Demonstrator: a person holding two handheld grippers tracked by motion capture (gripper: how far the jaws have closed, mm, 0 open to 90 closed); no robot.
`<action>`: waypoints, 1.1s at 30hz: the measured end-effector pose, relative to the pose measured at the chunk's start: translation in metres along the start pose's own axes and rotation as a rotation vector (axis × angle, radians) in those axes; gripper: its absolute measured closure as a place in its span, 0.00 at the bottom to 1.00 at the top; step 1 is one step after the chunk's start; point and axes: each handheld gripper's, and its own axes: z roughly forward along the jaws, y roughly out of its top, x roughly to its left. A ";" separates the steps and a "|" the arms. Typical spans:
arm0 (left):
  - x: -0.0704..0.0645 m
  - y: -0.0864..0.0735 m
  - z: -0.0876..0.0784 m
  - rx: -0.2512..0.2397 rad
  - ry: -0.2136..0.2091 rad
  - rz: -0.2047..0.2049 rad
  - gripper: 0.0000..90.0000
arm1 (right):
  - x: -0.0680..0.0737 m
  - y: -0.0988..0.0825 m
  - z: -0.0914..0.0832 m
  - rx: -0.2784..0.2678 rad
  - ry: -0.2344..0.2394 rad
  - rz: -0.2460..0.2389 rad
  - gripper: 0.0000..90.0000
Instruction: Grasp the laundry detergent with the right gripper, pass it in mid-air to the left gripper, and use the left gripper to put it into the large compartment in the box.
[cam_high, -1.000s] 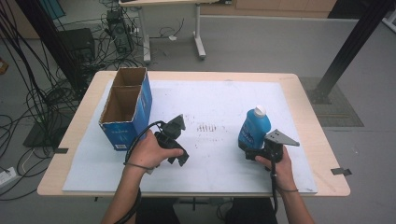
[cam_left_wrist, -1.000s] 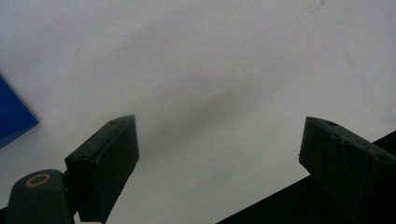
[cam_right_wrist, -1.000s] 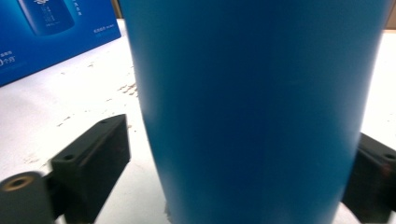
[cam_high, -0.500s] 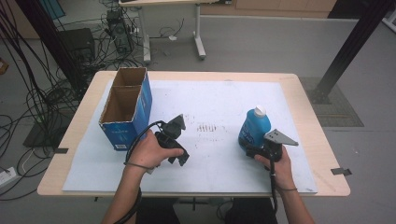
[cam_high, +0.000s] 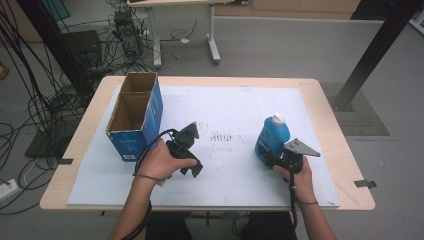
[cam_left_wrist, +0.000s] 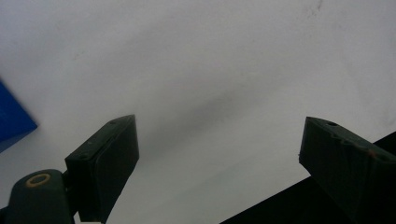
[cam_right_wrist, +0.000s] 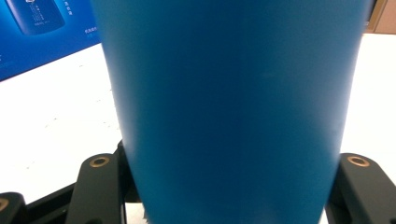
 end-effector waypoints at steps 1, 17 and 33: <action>0.000 0.000 0.000 0.000 -0.001 -0.001 0.14 | 0.000 0.000 0.000 0.000 -0.001 -0.002 0.42; -0.001 0.000 0.000 0.003 0.000 0.001 0.14 | 0.000 0.000 0.000 0.002 0.000 -0.011 0.43; -0.002 0.001 0.001 0.001 0.002 0.000 0.14 | 0.000 0.000 0.000 -0.001 0.000 -0.017 0.43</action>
